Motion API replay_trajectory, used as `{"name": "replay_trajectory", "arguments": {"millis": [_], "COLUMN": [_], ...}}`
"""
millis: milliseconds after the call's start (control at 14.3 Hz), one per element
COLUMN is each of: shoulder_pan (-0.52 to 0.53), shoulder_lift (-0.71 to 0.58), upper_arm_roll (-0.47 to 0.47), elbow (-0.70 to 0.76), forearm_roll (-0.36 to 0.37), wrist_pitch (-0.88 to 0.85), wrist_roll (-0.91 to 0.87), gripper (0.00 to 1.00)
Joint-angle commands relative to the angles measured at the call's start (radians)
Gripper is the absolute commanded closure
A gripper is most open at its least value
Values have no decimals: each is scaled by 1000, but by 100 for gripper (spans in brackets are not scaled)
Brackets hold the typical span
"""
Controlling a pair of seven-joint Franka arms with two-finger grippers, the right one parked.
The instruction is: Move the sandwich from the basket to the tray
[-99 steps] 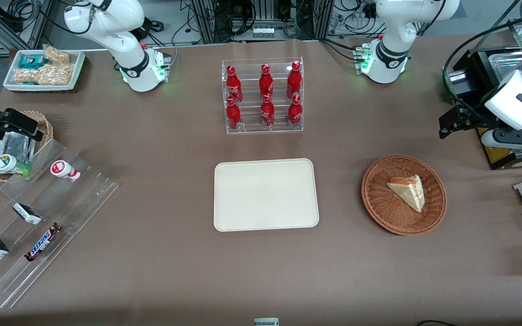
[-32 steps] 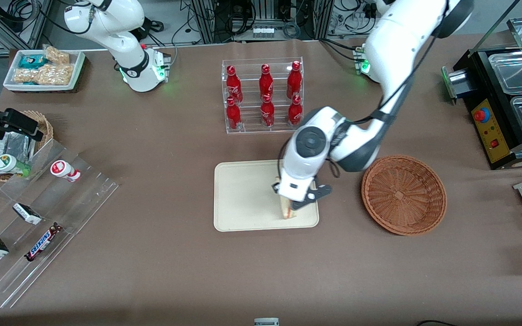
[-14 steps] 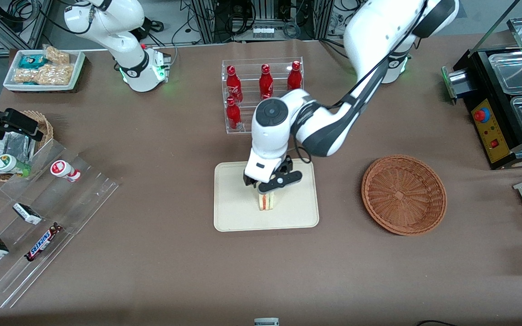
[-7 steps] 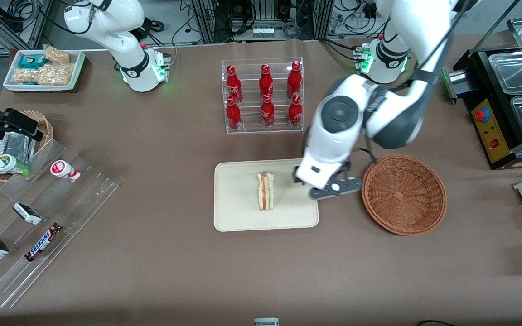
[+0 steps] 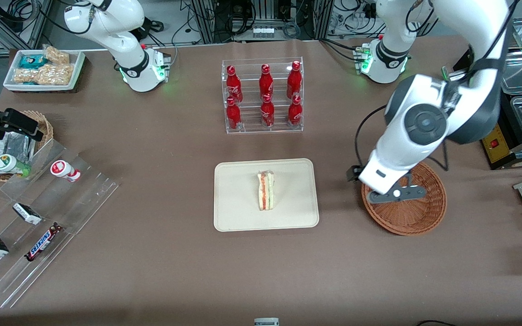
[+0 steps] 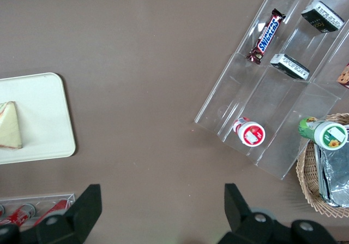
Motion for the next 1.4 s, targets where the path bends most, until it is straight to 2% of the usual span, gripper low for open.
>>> {"name": "replay_trajectory", "arguments": {"millis": [0, 70, 209, 488, 837, 1116, 1326], "shoulder_pan": [81, 86, 71, 14, 15, 14, 24], "shoulder_lift": [-140, -174, -232, -293, -359, -343, -333], "upper_arm_roll": [-1, 16, 115, 235, 258, 260, 260], "elbow": [-121, -150, -187, -182, -159, -86, -55], "forearm_roll": [-29, -32, -69, -94, -94, -97, -131], "wrist_pitch": [-26, -30, -48, -121, -142, -155, -158], "wrist_roll": [151, 200, 306, 451, 515, 514, 514], "gripper": [0, 0, 0, 0, 0, 0, 0]}}
